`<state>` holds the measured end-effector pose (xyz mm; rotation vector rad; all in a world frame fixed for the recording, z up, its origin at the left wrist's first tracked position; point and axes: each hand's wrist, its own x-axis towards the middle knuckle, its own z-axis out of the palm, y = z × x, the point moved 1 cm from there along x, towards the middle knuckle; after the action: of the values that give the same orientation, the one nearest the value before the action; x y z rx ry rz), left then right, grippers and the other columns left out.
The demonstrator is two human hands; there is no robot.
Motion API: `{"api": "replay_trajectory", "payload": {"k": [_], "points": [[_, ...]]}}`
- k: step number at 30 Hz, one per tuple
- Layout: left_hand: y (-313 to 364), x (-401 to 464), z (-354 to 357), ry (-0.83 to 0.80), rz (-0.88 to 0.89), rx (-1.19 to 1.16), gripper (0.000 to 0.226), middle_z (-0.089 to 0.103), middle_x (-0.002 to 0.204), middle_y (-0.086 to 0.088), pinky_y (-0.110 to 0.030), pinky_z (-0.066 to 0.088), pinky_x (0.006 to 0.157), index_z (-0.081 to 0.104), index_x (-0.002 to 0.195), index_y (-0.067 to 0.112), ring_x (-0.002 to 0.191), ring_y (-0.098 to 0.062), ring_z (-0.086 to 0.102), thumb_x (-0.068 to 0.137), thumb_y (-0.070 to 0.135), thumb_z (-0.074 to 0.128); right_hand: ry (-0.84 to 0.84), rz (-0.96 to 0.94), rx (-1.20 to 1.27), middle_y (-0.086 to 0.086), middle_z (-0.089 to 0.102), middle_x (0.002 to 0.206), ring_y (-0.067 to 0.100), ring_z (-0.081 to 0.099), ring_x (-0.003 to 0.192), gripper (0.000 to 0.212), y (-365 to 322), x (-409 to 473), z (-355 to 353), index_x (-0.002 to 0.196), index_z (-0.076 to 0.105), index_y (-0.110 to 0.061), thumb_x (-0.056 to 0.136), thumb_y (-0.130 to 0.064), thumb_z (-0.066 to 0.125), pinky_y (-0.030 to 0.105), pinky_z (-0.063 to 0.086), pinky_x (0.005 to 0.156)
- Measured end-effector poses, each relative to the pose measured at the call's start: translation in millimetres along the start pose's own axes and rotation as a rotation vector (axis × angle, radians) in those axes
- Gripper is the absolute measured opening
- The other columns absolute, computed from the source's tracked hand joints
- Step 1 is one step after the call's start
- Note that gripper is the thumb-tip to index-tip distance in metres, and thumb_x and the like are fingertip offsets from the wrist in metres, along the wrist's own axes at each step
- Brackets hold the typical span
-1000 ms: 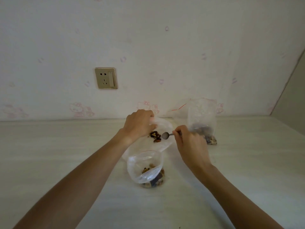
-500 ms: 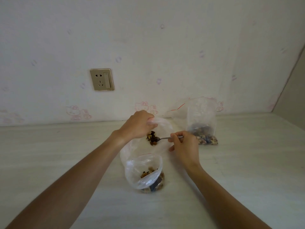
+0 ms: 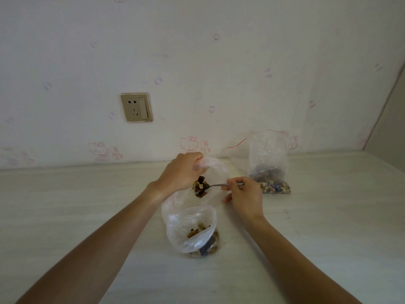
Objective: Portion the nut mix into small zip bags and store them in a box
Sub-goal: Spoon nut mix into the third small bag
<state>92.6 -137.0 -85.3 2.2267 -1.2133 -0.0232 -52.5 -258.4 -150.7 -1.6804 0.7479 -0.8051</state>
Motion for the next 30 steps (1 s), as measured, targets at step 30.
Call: {"api": "replay_trajectory", "payload": {"k": [30], "points": [[-7.9,-122.8,-14.3,0.404,-0.19,-0.131,0.017,0.07,0.078,0.02,-0.009,0.042,0.06,0.067,0.079,0.035,0.075,0.006,0.065,0.094,0.043,0.072,-0.196,-0.036,0.227,0.004,0.08,0.084,0.022,0.077,0.073,0.014,-46.3,-66.3,-79.1,0.099,0.071,-0.006,0.1,-0.018,0.065,0.022,0.053,0.049]]}}
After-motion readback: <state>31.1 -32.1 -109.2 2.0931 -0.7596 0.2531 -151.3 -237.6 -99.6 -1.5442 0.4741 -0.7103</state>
